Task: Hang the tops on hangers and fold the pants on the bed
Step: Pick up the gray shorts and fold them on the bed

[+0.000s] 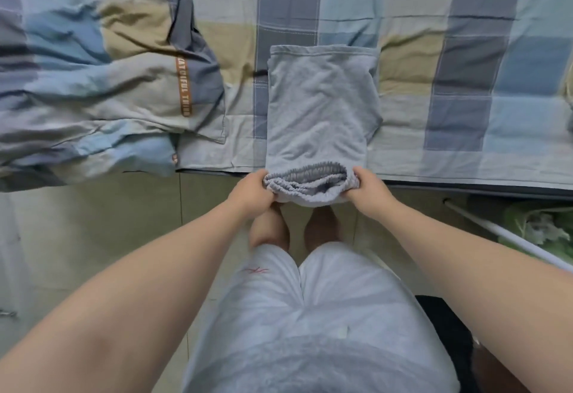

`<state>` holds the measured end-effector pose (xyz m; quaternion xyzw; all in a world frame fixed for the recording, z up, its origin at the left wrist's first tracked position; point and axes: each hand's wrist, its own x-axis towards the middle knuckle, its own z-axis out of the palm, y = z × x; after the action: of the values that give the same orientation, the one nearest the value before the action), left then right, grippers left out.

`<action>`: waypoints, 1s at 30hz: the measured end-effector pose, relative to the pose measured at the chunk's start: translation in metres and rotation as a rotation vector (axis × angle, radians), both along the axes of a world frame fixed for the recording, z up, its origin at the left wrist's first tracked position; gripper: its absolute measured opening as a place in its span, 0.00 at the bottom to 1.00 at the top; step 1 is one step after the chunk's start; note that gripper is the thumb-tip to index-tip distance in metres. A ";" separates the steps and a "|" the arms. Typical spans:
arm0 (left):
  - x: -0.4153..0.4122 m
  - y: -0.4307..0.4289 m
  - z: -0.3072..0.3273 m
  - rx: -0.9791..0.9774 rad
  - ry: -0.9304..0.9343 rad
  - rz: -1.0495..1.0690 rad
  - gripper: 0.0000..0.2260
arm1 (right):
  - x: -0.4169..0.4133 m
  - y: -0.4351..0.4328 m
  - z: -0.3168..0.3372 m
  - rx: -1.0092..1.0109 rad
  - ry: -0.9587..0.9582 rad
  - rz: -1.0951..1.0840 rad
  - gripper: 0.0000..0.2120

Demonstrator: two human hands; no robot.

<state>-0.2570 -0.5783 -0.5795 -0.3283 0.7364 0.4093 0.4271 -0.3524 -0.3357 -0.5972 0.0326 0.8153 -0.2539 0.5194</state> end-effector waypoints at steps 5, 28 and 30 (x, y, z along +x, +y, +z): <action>-0.075 -0.021 -0.028 -0.105 0.117 0.059 0.09 | -0.078 -0.026 -0.023 -0.038 0.097 -0.178 0.10; -0.144 -0.014 -0.181 -0.109 0.071 0.627 0.32 | -0.169 -0.024 -0.175 0.044 0.142 -0.586 0.44; -0.143 -0.009 -0.180 -0.092 0.081 0.631 0.32 | -0.164 -0.023 -0.172 -0.021 0.083 -0.633 0.43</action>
<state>-0.3996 -0.5874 -0.7596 -0.5428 0.6324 0.5005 0.2342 -0.5165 -0.3588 -0.7697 0.2690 0.7824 -0.4126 0.3812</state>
